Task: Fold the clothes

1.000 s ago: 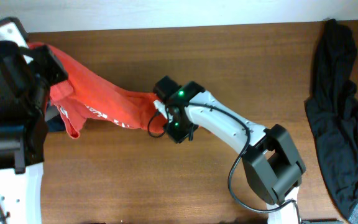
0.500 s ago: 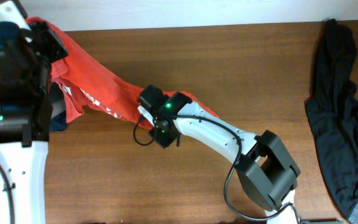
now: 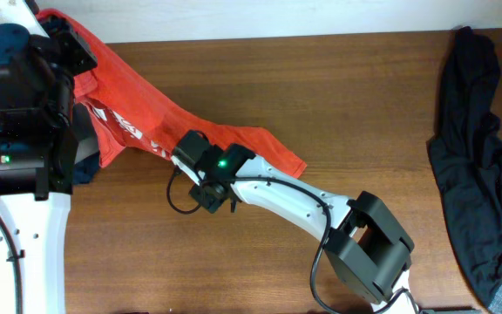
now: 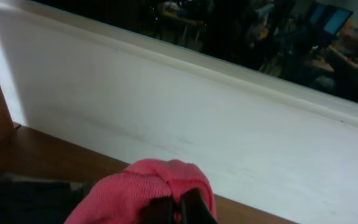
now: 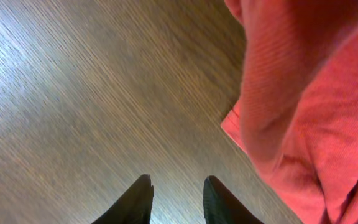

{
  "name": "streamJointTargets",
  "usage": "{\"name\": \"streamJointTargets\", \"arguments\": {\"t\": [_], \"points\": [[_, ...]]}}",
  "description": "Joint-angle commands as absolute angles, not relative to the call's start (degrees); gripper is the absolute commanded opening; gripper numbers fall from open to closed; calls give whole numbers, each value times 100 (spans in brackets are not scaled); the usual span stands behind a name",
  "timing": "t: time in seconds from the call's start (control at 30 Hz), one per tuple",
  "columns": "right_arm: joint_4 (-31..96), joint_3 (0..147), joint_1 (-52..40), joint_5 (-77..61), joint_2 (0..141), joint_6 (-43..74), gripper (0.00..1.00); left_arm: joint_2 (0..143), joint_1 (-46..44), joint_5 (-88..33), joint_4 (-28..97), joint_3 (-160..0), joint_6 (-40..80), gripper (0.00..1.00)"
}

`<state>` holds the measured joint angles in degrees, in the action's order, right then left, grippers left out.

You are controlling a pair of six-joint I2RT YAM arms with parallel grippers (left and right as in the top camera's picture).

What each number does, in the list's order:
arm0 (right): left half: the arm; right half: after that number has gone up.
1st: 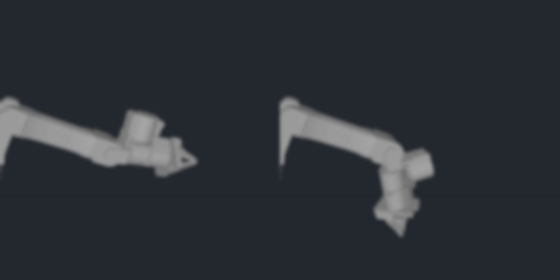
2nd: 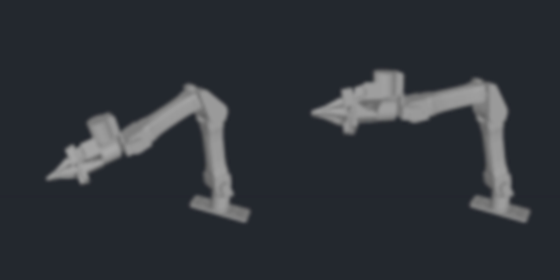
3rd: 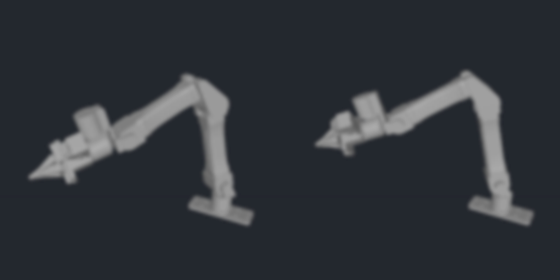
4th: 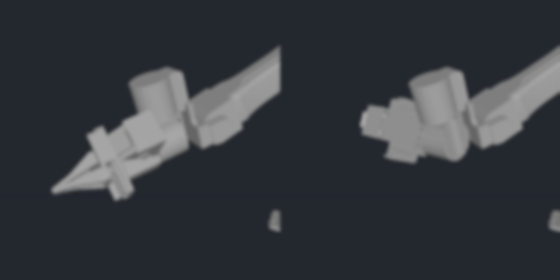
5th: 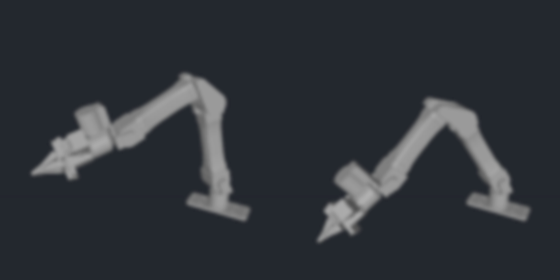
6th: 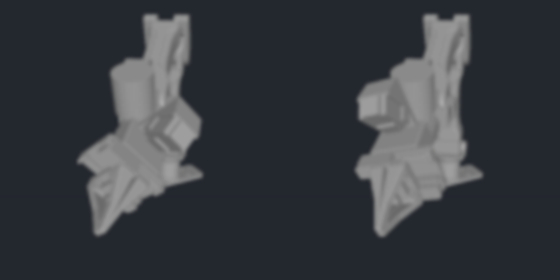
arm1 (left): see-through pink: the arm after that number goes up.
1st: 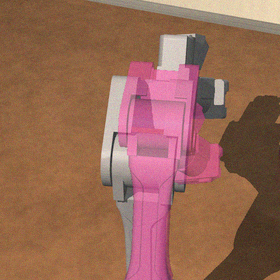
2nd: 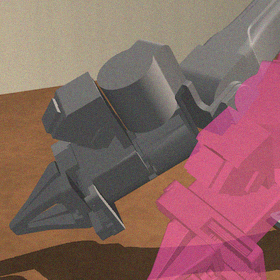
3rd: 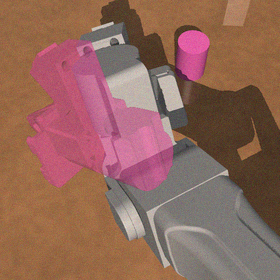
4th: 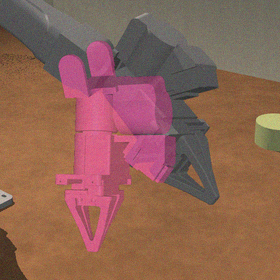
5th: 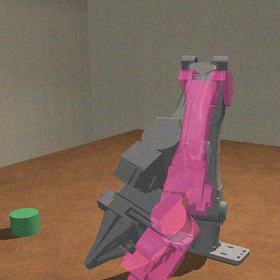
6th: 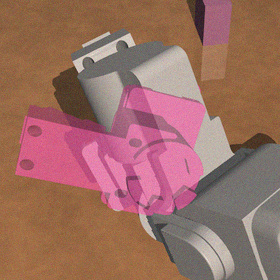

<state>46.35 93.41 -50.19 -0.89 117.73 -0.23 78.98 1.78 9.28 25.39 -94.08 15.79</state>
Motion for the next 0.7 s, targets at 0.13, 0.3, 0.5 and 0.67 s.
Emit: {"name": "streamJointTargets", "arguments": {"t": [0.13,0.3,0.5,0.67], "points": [[4300,9299,-5054,84,12256,1,33,7841,82,987,2456,-9542,1492,0],[3981,9299,-5050,633,12532,8,39,7841,-73,987,2460,-9542,1490,0],[3785,9299,-4816,906,12685,91,51,7843,-113,989,2532,-9542,1490,0],[3699,9299,-4598,718,12691,86,55,7843,-113,989,2585,-9542,1490,1]]}}
